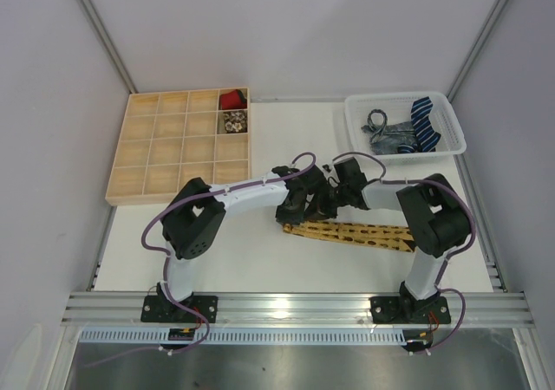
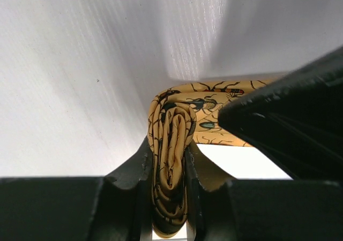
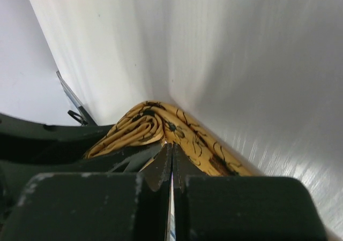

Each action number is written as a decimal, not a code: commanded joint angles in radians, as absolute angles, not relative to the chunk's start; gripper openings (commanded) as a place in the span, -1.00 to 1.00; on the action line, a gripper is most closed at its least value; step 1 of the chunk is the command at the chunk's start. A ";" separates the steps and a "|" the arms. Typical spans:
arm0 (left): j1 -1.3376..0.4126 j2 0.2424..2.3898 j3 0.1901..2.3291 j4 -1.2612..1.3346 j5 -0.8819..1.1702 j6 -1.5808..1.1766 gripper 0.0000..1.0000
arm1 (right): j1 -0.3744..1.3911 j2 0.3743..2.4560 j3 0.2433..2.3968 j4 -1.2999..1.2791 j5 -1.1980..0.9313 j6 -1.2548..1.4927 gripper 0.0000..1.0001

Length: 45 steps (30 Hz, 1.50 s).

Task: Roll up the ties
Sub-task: Roll the tie

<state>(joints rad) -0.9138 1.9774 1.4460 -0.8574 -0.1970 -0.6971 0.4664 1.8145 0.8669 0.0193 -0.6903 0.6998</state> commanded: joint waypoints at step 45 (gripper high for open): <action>-0.908 1.850 1.477 -0.821 -0.072 -0.709 0.28 | 0.500 1.733 0.772 0.103 -0.733 0.738 -1.00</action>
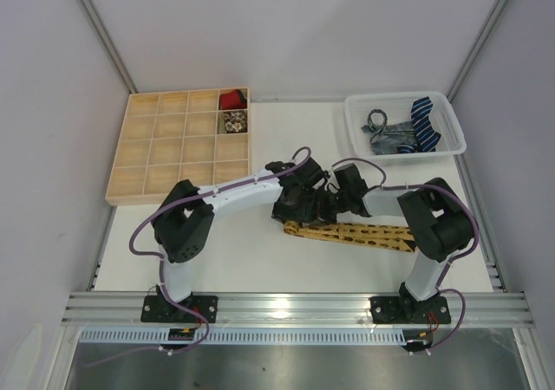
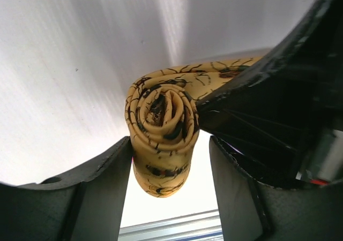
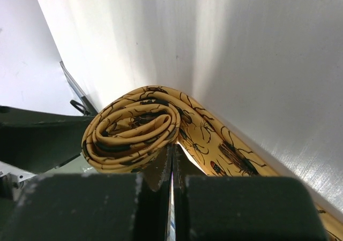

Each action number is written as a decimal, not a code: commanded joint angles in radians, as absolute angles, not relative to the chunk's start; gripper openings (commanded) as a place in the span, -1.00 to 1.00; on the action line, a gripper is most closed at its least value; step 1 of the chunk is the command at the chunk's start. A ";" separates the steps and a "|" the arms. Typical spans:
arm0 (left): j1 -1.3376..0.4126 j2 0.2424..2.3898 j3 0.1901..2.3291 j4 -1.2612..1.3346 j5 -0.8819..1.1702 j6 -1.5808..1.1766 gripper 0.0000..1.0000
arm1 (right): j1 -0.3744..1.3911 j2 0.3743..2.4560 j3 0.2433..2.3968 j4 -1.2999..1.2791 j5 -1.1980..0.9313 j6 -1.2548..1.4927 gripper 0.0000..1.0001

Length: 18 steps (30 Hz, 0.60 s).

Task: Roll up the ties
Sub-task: Roll the tie

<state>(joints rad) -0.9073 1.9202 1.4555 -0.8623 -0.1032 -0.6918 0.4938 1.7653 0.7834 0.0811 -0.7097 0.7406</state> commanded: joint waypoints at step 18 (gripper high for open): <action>-0.942 1.856 1.459 -0.742 -0.031 -0.732 0.25 | 0.434 1.582 0.753 -0.167 -0.561 0.597 -1.00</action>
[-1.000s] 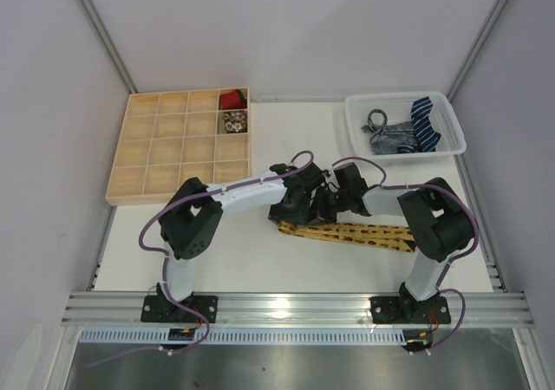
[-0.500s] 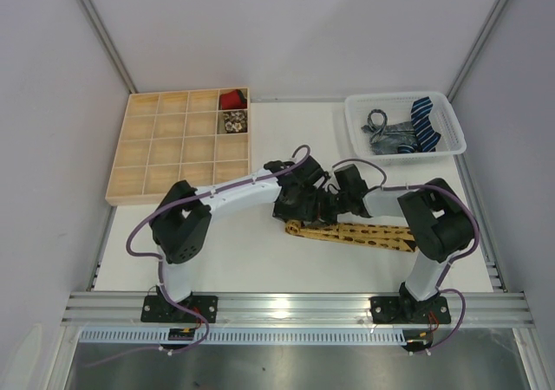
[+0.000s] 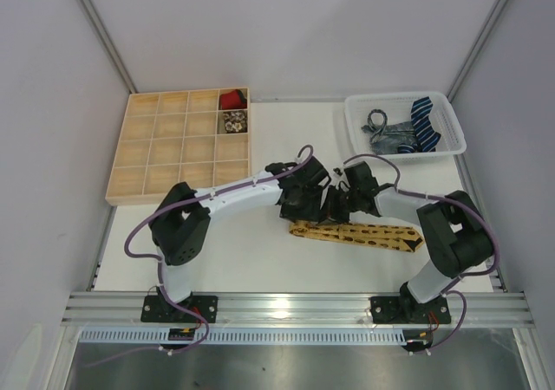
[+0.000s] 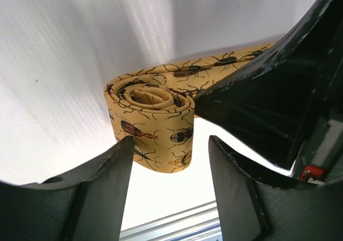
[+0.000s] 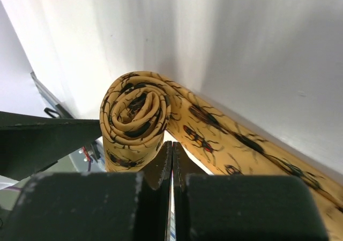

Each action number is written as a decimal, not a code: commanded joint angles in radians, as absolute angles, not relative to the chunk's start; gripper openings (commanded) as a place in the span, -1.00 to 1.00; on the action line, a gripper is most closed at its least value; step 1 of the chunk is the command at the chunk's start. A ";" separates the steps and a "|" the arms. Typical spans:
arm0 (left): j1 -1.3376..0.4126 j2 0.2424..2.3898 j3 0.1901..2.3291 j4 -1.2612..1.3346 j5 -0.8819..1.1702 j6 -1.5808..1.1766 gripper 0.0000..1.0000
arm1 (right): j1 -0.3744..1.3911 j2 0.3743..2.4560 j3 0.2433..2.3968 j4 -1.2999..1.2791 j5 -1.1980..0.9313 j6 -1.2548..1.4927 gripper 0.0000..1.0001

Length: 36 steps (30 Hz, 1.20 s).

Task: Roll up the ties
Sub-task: Roll the tie

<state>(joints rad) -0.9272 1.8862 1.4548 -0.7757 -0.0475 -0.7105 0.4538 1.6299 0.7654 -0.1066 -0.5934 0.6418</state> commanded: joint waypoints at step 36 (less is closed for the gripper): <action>-0.996 1.786 1.316 -0.476 -0.031 -0.715 0.27 | 0.367 1.654 0.795 -0.143 -0.919 0.578 -1.00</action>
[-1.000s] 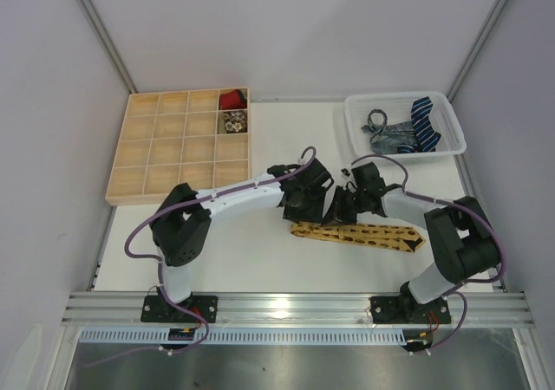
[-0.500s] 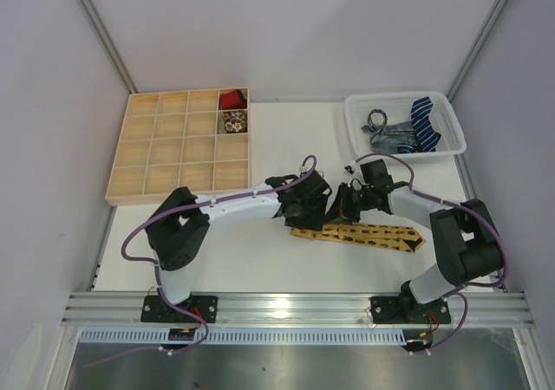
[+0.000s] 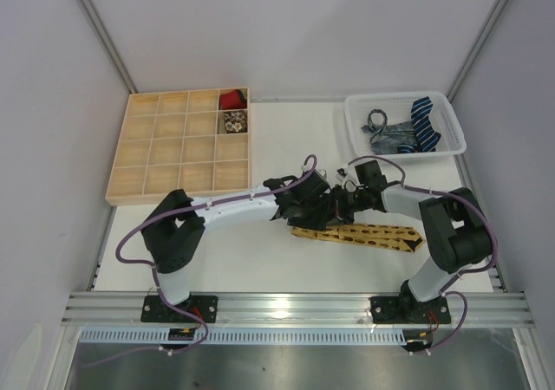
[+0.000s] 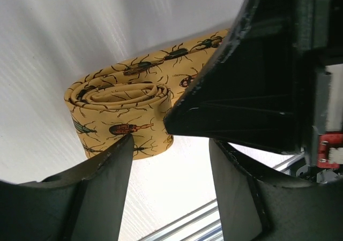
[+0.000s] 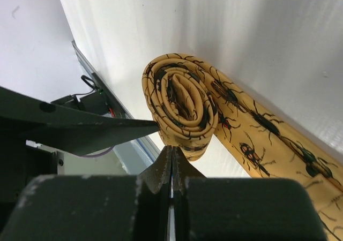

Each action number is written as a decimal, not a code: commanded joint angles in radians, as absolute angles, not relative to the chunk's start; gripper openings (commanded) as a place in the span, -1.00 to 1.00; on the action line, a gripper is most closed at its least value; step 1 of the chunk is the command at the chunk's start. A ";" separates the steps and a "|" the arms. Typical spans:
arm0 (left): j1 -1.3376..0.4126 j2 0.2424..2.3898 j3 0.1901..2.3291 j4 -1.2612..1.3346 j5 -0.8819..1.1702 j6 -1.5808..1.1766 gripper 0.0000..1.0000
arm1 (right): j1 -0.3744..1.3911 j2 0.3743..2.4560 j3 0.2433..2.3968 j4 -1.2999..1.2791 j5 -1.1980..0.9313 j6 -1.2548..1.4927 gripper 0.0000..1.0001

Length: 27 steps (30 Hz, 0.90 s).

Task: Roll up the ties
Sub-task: Roll the tie

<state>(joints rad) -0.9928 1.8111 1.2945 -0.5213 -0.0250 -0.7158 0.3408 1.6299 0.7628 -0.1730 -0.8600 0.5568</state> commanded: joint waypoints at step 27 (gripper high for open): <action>-0.882 1.579 1.203 -0.500 -0.009 -0.663 0.40 | 0.380 1.723 0.844 -0.110 -0.749 0.526 -1.00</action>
